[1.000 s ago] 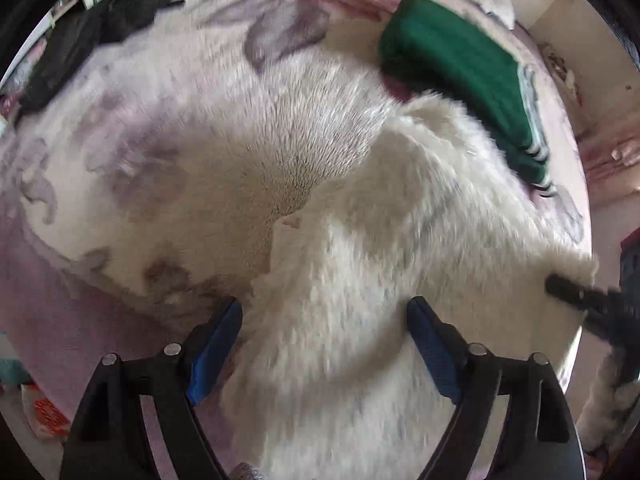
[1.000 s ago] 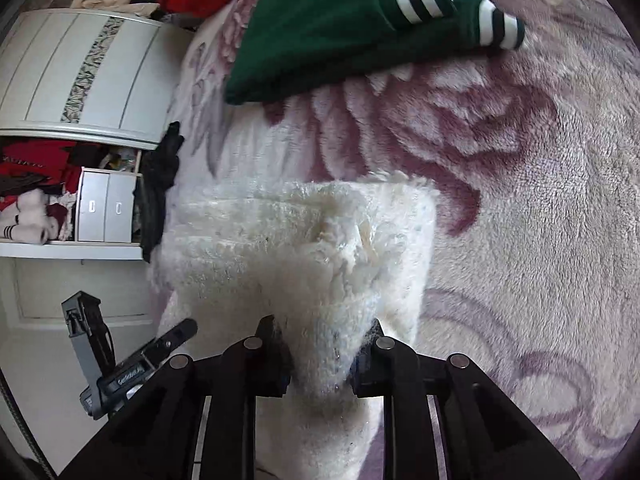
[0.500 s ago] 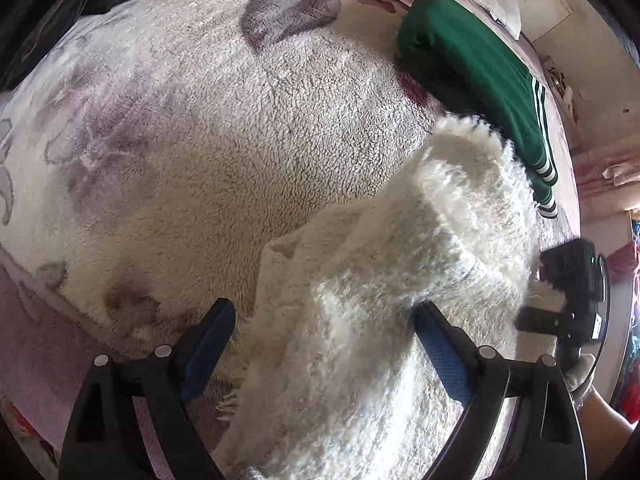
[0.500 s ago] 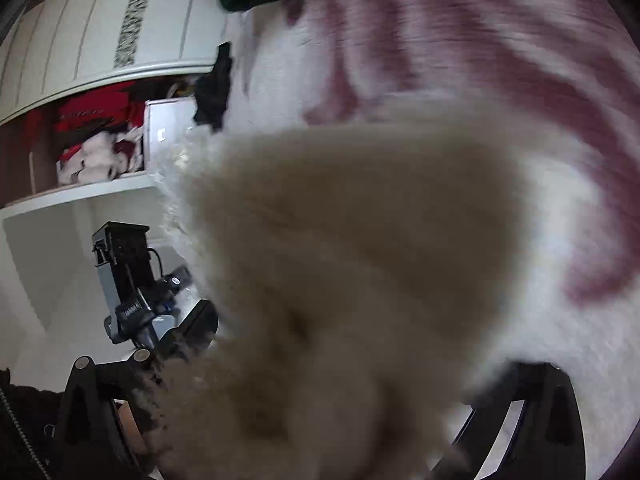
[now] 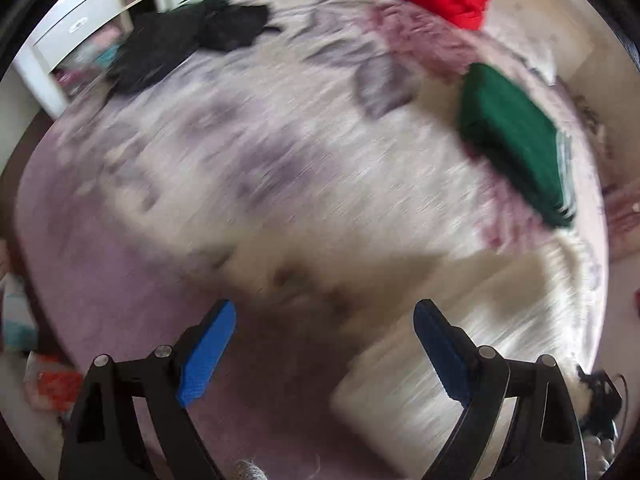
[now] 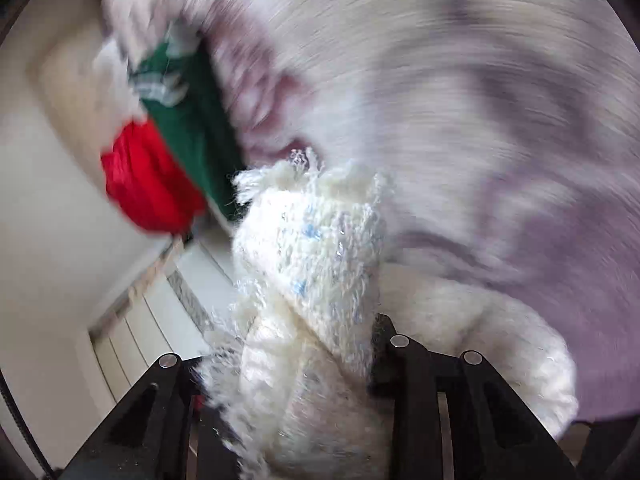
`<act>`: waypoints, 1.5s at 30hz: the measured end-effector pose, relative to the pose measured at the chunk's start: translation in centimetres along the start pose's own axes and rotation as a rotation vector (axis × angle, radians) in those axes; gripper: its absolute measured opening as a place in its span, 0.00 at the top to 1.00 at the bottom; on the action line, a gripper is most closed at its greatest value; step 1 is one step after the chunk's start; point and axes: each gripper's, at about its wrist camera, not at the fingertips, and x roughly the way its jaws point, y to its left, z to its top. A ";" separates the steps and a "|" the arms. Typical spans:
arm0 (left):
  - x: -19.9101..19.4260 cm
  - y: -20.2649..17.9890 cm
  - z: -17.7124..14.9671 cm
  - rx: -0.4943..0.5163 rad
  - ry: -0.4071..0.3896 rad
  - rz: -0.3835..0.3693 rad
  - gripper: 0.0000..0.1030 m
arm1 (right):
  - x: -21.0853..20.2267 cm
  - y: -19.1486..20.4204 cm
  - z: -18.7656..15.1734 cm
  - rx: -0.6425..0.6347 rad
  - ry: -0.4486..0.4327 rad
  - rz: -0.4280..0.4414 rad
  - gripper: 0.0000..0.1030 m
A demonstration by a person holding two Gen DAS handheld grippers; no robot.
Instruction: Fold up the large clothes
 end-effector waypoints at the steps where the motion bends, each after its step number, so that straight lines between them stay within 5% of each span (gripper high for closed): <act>1: 0.8 0.9 -1.3 -0.013 0.037 0.018 0.10 | -0.7 -0.5 -0.1 -0.029 -0.008 -0.058 0.68; 5: 3.9 2.9 -7.0 -0.098 0.179 0.003 0.10 | -0.2 2.1 1.5 -0.236 0.101 -0.273 0.48; 10: 3.9 1.7 -10.0 -0.100 0.164 -0.015 0.10 | -1.3 13.4 0.2 -0.763 0.197 -0.636 0.38; 15: 3.8 0.9 -10.2 -0.149 0.089 -0.012 0.10 | 4.6 19.9 -7.9 -1.196 0.400 -0.776 0.36; 17: 3.4 0.9 -9.9 -0.188 0.057 -0.036 0.10 | 8.6 20.7 -11.2 -1.351 0.472 -0.762 0.22; 20: 3.3 0.6 -9.5 -0.231 0.043 -0.053 0.10 | 15.9 19.1 -14.1 -1.528 0.622 -0.833 0.19; 23: 2.9 0.6 -9.3 -0.271 0.024 -0.065 0.10 | 22.0 15.1 -13.7 -1.590 0.725 -1.051 0.19; 24: 2.7 0.6 -9.4 -0.279 0.017 -0.072 0.10 | 22.7 14.2 -13.7 -1.567 0.754 -1.101 0.29; 25: 2.4 0.5 -9.4 -0.282 0.010 -0.074 0.10 | 23.0 13.6 -13.6 -1.541 0.758 -1.113 0.46; 26: 2.0 0.4 -9.5 -0.277 0.002 -0.078 0.10 | 22.9 13.5 -13.7 -1.513 0.761 -1.107 0.84; 33: 0.6 -3.7 -9.1 -0.197 -0.022 -0.161 0.10 | 18.1 21.9 -16.6 -1.460 0.522 -0.984 0.87; 37: 2.1 -6.0 -7.1 -0.199 -0.040 -0.237 0.06 | 20.1 24.1 -14.4 -1.531 0.352 -1.081 0.86; 39: 3.7 -6.4 -6.0 -0.202 -0.017 -0.241 0.02 | 23.0 22.7 -11.7 -1.527 0.337 -1.170 0.86; 41: 4.7 -6.3 -5.4 -0.195 0.011 -0.238 0.02 | 25.3 20.5 -9.3 -1.431 0.437 -1.217 0.82; 45: 5.4 -5.8 -5.7 -0.151 0.026 -0.212 0.02 | 25.1 20.2 -7.9 -1.397 0.535 -1.163 0.65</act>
